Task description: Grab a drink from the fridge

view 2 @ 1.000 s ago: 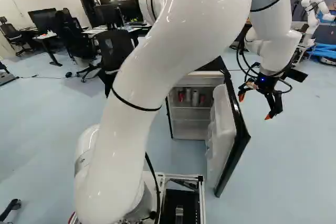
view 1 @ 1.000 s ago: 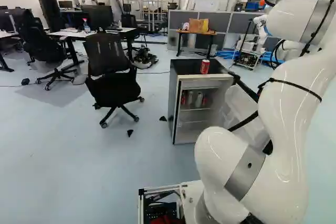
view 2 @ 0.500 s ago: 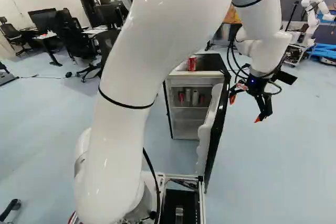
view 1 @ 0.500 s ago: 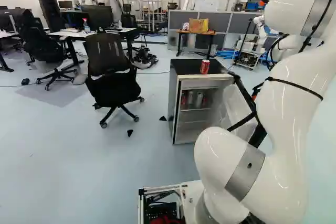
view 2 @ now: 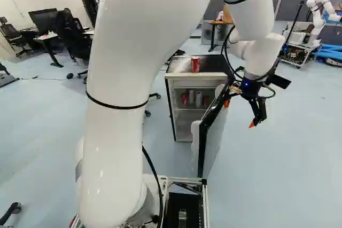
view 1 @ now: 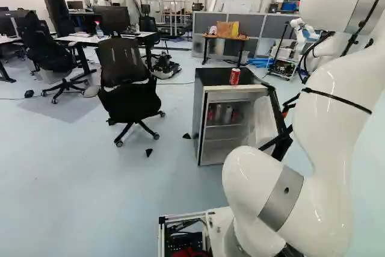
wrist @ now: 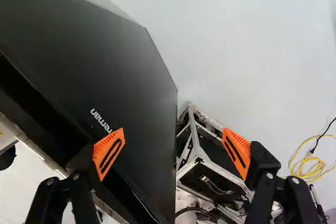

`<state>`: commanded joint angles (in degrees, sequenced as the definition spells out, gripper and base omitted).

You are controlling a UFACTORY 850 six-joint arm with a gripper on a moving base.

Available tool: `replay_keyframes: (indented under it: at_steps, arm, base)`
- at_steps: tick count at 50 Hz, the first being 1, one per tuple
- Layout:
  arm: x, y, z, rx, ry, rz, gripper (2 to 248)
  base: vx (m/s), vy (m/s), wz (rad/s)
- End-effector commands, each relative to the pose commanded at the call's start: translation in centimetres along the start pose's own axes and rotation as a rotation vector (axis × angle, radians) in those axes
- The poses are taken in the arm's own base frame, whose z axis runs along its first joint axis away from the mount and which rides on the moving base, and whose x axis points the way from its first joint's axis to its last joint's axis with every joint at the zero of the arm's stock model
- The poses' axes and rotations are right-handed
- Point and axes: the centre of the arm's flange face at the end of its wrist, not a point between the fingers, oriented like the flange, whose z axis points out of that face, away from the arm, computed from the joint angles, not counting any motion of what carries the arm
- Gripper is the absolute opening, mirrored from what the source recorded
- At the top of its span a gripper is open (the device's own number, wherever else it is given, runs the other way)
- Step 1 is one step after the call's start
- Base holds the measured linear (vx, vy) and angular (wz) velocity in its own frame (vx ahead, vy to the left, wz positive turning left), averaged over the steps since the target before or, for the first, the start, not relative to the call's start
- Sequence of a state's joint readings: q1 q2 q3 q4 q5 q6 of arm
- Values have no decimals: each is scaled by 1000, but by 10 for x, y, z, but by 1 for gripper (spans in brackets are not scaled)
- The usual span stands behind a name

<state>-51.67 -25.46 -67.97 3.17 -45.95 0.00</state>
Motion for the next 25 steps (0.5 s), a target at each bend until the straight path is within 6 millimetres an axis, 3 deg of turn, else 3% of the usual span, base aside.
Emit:
replay_keyframes:
  at_steps: [25]
  arm:
    - [-41, -24, 5, -5, -38, -48, 247]
  base:
    - [0, 0, 0]
